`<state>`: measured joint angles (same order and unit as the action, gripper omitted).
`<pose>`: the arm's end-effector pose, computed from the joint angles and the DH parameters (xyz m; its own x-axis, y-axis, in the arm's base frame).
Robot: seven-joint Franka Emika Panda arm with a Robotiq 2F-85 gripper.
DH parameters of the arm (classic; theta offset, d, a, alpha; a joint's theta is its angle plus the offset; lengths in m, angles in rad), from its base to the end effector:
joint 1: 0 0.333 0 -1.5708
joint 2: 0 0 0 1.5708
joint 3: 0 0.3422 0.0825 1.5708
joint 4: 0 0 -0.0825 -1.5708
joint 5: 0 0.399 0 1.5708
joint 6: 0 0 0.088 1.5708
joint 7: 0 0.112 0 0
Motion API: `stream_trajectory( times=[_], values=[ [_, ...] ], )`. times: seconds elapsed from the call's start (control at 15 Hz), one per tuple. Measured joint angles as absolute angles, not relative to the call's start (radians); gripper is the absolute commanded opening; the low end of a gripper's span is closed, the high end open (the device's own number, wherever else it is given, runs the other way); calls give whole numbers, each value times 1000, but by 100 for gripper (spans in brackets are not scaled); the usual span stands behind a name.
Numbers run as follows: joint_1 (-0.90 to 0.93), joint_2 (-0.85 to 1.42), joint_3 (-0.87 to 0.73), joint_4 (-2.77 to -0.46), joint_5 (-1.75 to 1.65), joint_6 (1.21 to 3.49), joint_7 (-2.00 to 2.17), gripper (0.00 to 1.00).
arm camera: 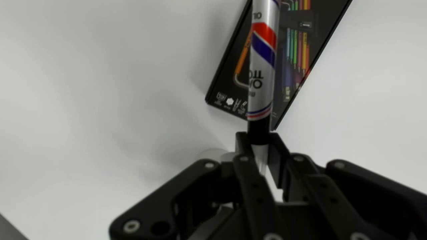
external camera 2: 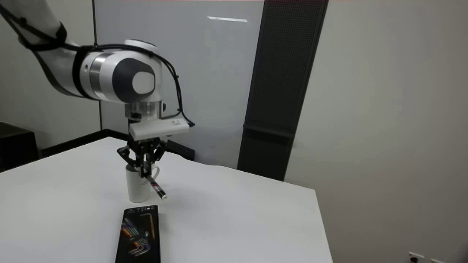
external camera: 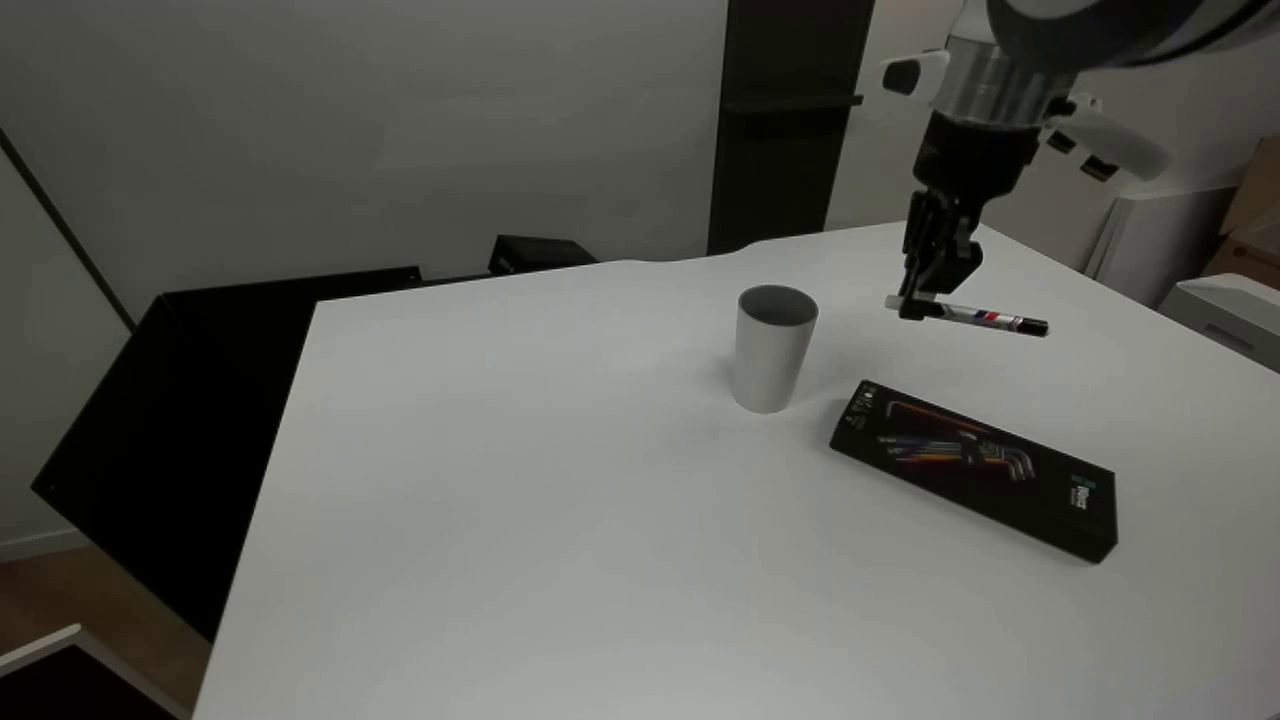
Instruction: Pick the marker and put it in the cup
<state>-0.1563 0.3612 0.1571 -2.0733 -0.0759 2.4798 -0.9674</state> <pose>0.6133 -0.0020 0.2689 0.5263 0.8496 0.0337 0.8488 -0.5273 0.0388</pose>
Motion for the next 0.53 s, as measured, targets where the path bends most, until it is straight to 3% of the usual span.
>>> stream_trajectory(
  times=[0.53],
  values=[
    [-177,209,162,-2005,372,2432,-1438,7]
  ],
)
